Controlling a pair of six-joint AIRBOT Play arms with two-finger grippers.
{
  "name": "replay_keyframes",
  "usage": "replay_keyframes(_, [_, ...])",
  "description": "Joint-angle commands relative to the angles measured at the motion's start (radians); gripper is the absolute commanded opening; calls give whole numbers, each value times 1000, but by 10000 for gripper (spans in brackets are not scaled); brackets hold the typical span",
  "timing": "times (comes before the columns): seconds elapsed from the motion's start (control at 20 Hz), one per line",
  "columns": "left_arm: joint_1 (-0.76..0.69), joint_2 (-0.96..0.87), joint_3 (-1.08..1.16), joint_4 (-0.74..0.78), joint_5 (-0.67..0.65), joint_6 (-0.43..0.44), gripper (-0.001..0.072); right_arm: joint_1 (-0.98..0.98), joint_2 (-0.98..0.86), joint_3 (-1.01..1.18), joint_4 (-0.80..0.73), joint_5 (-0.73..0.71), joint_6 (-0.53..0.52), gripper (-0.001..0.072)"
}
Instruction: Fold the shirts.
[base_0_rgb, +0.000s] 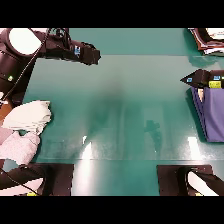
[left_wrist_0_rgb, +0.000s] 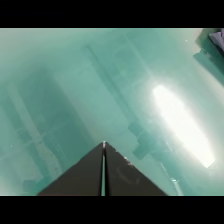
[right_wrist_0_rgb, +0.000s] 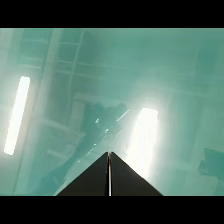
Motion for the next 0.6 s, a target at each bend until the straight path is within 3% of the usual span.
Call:
replay_keyframes(0.0, [0,0,0,0,3,0,29,0,0,0,0,3,0,20])
replay_keyframes(0.55, [0,0,0,-1,6,-1,29,0,0,0,0,40,0,20])
